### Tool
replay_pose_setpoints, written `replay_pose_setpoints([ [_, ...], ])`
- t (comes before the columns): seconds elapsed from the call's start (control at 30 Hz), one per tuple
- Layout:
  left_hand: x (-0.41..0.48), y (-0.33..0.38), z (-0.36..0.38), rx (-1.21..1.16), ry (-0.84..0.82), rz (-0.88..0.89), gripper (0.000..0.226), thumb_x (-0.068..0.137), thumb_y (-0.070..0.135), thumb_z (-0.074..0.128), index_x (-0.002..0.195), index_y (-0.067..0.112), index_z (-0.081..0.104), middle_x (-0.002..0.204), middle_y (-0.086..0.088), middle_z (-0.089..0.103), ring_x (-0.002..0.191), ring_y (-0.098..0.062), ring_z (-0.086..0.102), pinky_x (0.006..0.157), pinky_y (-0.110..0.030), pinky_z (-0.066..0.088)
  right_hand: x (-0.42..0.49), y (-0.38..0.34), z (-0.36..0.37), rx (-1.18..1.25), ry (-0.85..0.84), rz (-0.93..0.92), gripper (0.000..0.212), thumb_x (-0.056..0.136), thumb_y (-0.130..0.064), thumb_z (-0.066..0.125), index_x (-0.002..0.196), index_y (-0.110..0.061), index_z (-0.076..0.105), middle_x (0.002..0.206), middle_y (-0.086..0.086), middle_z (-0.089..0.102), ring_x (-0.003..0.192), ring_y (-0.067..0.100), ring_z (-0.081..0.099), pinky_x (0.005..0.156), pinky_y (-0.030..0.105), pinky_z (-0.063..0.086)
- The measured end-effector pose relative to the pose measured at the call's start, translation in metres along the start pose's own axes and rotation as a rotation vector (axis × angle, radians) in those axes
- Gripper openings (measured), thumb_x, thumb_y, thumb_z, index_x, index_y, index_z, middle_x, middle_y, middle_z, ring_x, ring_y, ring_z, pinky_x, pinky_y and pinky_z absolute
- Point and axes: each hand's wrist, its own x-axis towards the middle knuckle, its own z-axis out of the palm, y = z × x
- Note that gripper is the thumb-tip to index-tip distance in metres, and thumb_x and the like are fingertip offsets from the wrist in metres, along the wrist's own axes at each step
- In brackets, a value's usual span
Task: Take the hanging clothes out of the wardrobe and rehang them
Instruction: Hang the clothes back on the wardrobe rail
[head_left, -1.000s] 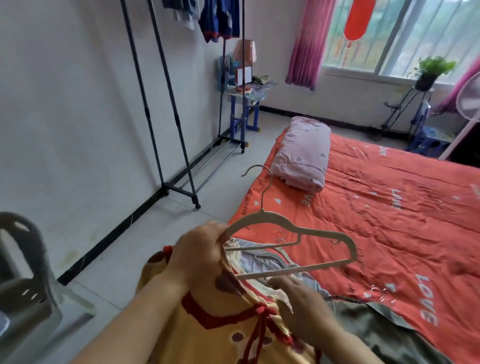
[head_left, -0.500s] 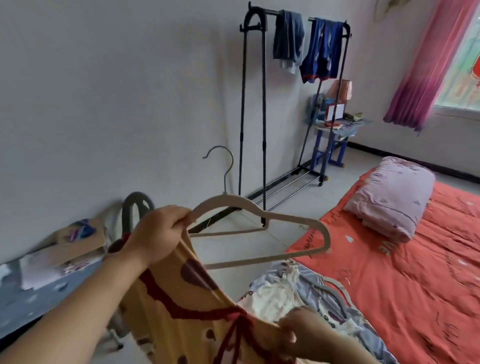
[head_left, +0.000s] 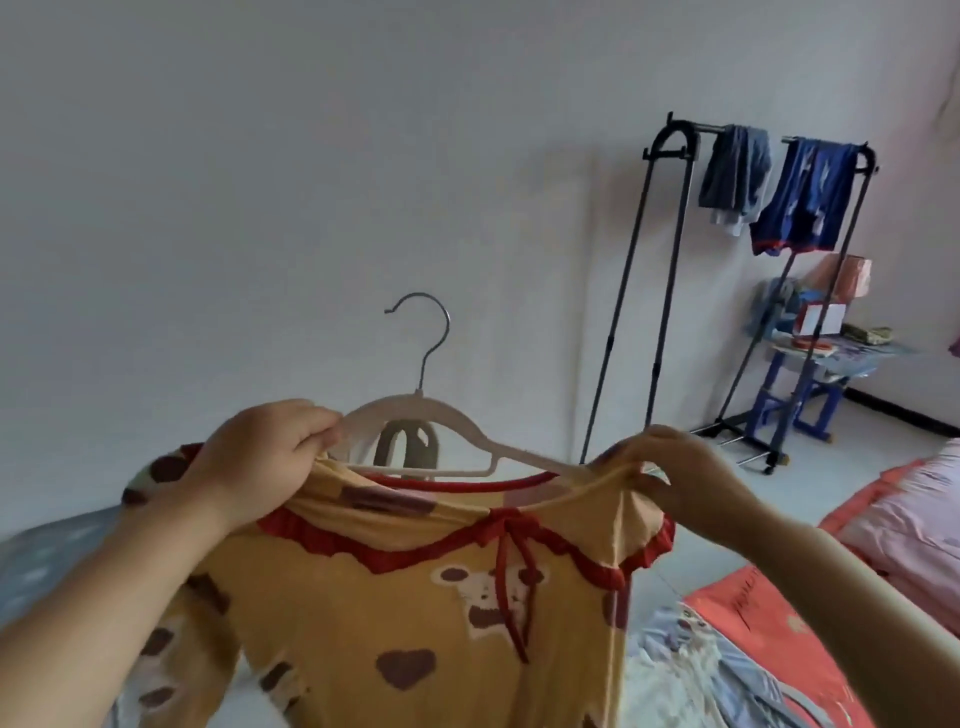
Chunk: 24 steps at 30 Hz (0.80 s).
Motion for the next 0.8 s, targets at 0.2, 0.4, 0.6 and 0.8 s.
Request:
replay_pose_setpoints([
  [0.2, -0.037, -0.029, -0.072, -0.01, 0.172, -0.055, 0.016, 0.089, 0.005, 0.057, 0.091, 0.01, 0.072, 0.08, -0.001, 0.068, 0.072, -0.014, 0.06, 0.064, -0.019, 0.043, 0.044, -0.141, -0.007, 0.01, 0.128, -0.228, 0.024, 0.082, -0.019, 0.068, 0.089, -0.033, 0.05, 0.098, -0.018, 0.042, 0.074, -0.001, 0.051, 0.064, 0.007, 0.04],
  [0.4, -0.09, -0.087, -0.165, 0.058, 0.355, -0.151, 0.018, 0.086, 0.002, 0.06, 0.099, 0.006, 0.072, 0.081, 0.011, 0.063, 0.074, -0.006, 0.058, 0.064, -0.004, 0.037, 0.082, -0.246, 0.015, 0.099, 0.061, -0.297, 0.019, 0.092, -0.022, 0.052, 0.091, -0.041, 0.053, 0.084, -0.025, 0.054, 0.077, -0.001, 0.054, 0.066, 0.01, 0.039],
  [0.6, -0.169, -0.16, -0.254, 0.232, 0.394, -0.295, 0.042, 0.087, 0.005, 0.059, 0.127, 0.018, 0.056, 0.088, 0.016, 0.05, 0.079, -0.002, 0.051, 0.069, -0.007, 0.036, 0.114, -0.385, 0.054, 0.277, 0.145, -0.396, 0.016, 0.089, -0.018, 0.054, 0.081, -0.031, 0.061, 0.071, -0.018, 0.059, 0.069, 0.002, 0.054, 0.059, 0.023, 0.042],
  [0.8, -0.262, -0.218, -0.323, 0.294, 0.589, -0.498, 0.035, 0.085, 0.021, 0.066, 0.12, 0.016, 0.063, 0.074, 0.011, 0.053, 0.07, -0.005, 0.053, 0.063, -0.01, 0.036, 0.124, -0.522, 0.093, 0.297, 0.122, -0.67, 0.021, 0.09, -0.03, 0.056, 0.111, -0.033, 0.052, 0.074, -0.024, 0.049, 0.067, 0.001, 0.048, 0.055, 0.011, 0.03],
])
